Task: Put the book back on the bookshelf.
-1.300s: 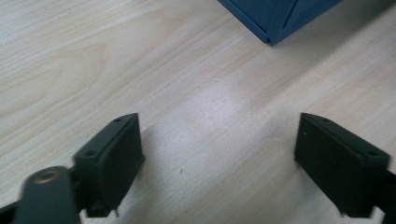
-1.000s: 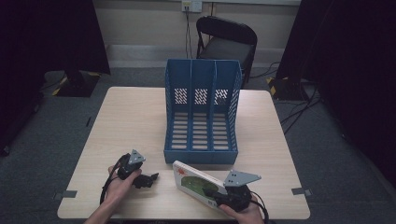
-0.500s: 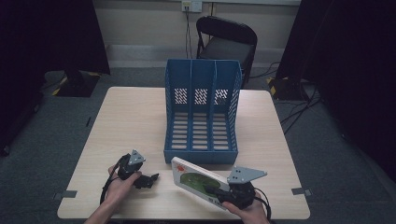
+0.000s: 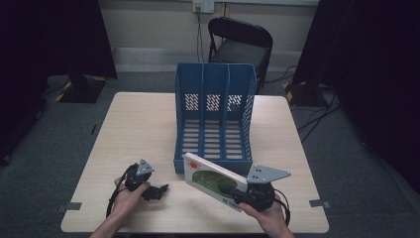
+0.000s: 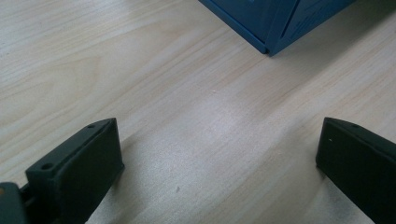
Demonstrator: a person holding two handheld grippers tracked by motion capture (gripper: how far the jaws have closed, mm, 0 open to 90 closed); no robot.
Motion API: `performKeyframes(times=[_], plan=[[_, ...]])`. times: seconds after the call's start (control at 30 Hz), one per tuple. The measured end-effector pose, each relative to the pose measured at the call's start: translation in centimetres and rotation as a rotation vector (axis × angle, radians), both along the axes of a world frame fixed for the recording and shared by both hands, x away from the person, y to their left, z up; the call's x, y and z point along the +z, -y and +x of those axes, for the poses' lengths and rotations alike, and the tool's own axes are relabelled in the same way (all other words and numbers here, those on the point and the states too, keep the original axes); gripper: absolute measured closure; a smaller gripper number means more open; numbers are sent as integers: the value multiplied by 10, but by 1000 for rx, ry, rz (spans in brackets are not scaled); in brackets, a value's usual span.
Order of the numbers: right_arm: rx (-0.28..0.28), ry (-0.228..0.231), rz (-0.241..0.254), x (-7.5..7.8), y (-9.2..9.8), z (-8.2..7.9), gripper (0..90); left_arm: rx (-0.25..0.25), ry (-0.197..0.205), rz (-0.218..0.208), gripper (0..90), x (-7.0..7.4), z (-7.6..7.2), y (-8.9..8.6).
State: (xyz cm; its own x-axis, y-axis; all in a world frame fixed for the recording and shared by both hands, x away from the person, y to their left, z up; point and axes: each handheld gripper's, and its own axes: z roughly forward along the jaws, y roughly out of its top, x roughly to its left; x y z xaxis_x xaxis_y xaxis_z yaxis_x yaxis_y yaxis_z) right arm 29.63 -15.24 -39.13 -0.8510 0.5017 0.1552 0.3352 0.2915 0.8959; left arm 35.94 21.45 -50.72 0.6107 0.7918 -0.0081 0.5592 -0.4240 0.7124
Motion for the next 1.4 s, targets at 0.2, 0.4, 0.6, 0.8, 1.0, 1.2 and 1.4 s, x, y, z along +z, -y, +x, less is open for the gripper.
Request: performKeyframes(times=[0.2,0.4,0.6,0.8,1.0,1.2,1.4], plan=[[-26,26,12,12,2,8,767,4,0,1,0,0,0,0],[-61,43,0,18,6,16,767,4,0,1,0,0,0,0],[-118,56,5,27,16,24,767,4,0,1,0,0,0,0],[-179,73,23,33,28,30,767,4,0,2,0,0,0,0],[-242,84,11,37,35,35,767,4,0,1,0,0,0,0],[-335,54,-10,35,39,46,767,5,0,0,0,0,0,0],[-412,48,-6,36,43,53,767,4,0,0,0,0,0,0]])
